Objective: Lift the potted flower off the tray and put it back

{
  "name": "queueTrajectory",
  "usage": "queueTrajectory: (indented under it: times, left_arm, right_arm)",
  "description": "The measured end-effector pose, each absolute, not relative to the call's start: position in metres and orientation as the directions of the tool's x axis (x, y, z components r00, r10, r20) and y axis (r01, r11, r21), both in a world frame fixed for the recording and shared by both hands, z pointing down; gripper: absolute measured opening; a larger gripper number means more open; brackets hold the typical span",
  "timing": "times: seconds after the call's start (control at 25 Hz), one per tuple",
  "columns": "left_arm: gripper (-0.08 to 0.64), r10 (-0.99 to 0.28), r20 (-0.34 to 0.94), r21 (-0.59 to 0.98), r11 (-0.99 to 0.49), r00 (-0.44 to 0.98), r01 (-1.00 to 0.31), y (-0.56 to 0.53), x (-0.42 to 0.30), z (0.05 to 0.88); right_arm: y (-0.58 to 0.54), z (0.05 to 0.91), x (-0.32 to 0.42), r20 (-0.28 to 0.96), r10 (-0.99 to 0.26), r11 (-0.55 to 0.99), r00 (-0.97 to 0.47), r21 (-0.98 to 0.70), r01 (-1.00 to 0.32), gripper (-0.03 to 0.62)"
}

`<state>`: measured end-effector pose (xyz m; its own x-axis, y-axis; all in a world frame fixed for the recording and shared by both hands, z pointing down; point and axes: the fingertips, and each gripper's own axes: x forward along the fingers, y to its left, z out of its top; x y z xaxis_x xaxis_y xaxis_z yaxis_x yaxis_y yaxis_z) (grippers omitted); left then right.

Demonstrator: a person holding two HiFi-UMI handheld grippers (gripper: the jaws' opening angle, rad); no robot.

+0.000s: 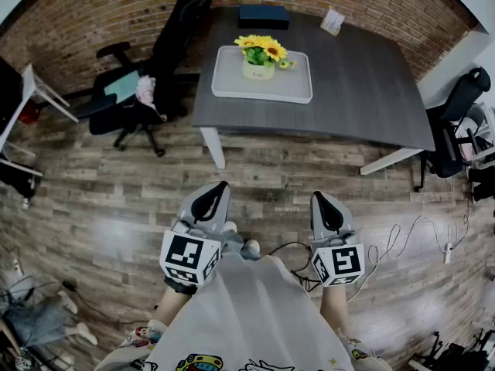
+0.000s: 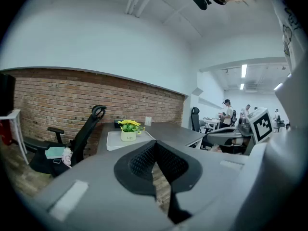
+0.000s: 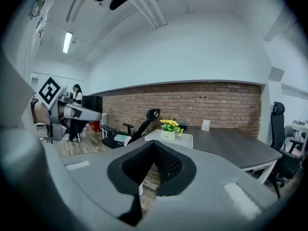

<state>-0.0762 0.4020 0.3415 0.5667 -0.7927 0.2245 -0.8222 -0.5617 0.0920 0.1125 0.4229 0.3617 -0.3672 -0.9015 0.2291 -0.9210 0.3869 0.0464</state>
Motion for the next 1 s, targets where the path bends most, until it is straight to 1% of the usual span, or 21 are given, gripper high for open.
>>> queueTrajectory:
  times: [0.24, 0.48, 0.68, 0.84, 1.0]
  left_arm:
    - [0.014, -0.813, 0.219, 0.086, -0.534, 0.539, -0.841, 0.409, -0.073, 0.345]
    - [0.077, -0.811, 0.22, 0.097, -0.535, 0.542, -0.839, 0.416, -0.07, 0.347]
    - [0.137, -0.798, 0.223, 0.109, -0.551, 0.56, -0.828, 0.409, -0.065, 0.353]
    - [0.168, -0.789, 0.222, 0.117, -0.562, 0.573, -0.819, 0.391, -0.067, 0.358]
    - [0.194, -0.787, 0.21, 0.128, -0.567, 0.581, -0.814, 0.355, -0.071, 0.357]
  right_arm:
    - [0.431, 0.36, 0.132, 0.199, -0.912, 0.368, -0.359, 0.005, -0.93, 0.002]
    - [0.44, 0.354, 0.132, 0.205, -0.896, 0.401, -0.393, -0.004, -0.916, 0.1]
    - [0.434, 0.355, 0.129, 0.195, -0.893, 0.406, -0.405, -0.034, -0.913, 0.139]
    - [0.42, 0.361, 0.129, 0.199, -0.895, 0.395, -0.4, -0.064, -0.916, 0.173]
    - [0.391, 0.361, 0.127, 0.207, -0.896, 0.386, -0.392, -0.071, -0.92, 0.19]
